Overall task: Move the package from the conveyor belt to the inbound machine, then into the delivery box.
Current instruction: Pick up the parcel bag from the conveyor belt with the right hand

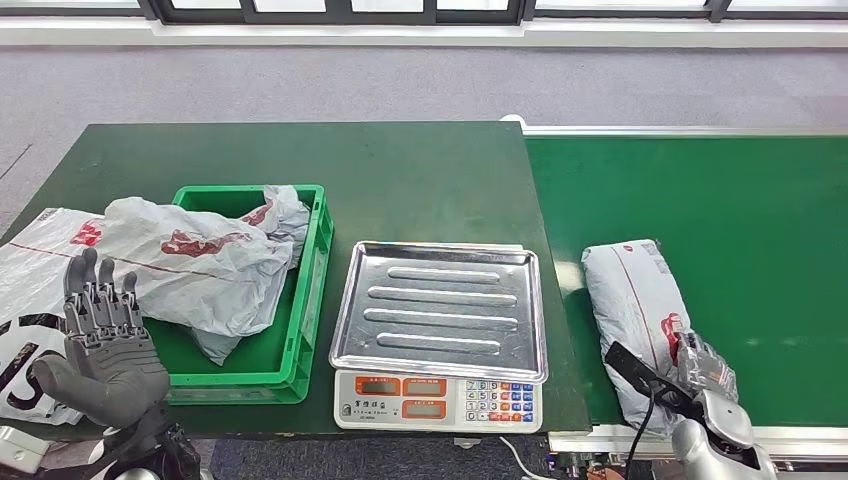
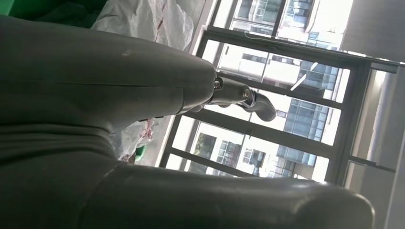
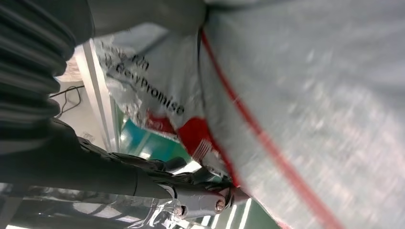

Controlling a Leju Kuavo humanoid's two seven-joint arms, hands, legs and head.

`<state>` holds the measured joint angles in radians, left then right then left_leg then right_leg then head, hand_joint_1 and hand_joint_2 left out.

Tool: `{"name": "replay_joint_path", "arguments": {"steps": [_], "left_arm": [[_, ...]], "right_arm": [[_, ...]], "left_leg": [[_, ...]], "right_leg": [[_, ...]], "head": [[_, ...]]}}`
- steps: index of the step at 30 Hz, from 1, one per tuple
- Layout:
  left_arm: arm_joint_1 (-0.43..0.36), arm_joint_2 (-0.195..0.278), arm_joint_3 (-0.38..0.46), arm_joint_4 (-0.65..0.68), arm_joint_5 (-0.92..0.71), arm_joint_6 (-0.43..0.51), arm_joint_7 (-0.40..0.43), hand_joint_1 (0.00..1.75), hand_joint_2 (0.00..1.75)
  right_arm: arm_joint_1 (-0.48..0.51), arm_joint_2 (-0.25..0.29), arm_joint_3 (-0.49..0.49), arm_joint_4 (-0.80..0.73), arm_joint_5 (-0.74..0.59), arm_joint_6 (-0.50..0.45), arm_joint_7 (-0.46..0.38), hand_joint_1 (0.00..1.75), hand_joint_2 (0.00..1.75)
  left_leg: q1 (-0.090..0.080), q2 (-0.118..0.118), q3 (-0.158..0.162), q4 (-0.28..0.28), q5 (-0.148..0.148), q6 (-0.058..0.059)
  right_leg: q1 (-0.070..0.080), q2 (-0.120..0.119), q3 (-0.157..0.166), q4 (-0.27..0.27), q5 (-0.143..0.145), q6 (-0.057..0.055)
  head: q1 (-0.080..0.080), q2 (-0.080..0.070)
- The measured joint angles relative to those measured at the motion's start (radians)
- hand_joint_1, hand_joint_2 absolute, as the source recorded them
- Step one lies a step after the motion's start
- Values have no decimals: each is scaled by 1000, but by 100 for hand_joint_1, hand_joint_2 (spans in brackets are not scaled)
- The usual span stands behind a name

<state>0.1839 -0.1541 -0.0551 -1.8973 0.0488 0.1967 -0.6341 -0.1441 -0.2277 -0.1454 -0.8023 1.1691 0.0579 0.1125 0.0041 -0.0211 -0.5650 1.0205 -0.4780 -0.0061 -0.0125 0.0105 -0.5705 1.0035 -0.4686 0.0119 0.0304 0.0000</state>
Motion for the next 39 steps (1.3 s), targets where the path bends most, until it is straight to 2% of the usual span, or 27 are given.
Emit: {"name": "replay_joint_path", "arguments": {"steps": [11, 17, 20, 23, 29, 33, 39], "left_arm": [[3, 0, -1, -4, -24, 0, 5, 0, 0], [23, -2, 0, -26, -34, 0, -2, 0, 0], [44, -8, 3, -45, -34, -1, -12, 0, 0], [60, -14, 10, -57, -34, -4, -20, 0, 0], [75, -22, 17, -65, -31, -8, -39, 0, 0], [78, -24, 18, -65, -29, -8, -45, 0, 0], [78, -24, 18, -65, -27, -13, -45, 0, 0]], "right_arm": [[-12, 56, 27, 44, 18, -56, -31, 175, 175], [-13, 89, 27, 20, 49, -214, 8, 175, 175], [-1, 103, 25, -45, 55, -301, 14, 175, 175], [5, 111, 17, -113, 55, -343, 8, 175, 175], [49, 131, 4, -287, 33, -503, -95, 175, 175], [84, 145, -9, -423, 17, -523, -123, 175, 175], [117, 159, -20, -516, 12, -532, -141, 175, 175]], "left_leg": [[1, 1, 2, 0, 0, 1], [1, -1, 0, 0, 0, 0], [1, -1, -4, 0, 1, 0], [1, -1, -6, 0, 1, 0], [1, -2, -9, 0, 1, 0], [1, -2, -9, 0, 0, 0], [1, -2, -9, 0, 0, 0]], "right_leg": [[1, 2, 4, -2, 3, 2], [1, 1, 3, -1, 3, 2], [1, 0, -1, -1, 3, 1], [1, 0, -3, -1, 2, 1], [0, 0, -6, -1, 2, 1], [0, -1, -6, -1, 1, 1], [0, -1, -6, -1, 1, 1]], "head": [[0, 0], [0, 0], [0, 0], [0, 0], [0, 0], [0, 0], [0, 0]]}}
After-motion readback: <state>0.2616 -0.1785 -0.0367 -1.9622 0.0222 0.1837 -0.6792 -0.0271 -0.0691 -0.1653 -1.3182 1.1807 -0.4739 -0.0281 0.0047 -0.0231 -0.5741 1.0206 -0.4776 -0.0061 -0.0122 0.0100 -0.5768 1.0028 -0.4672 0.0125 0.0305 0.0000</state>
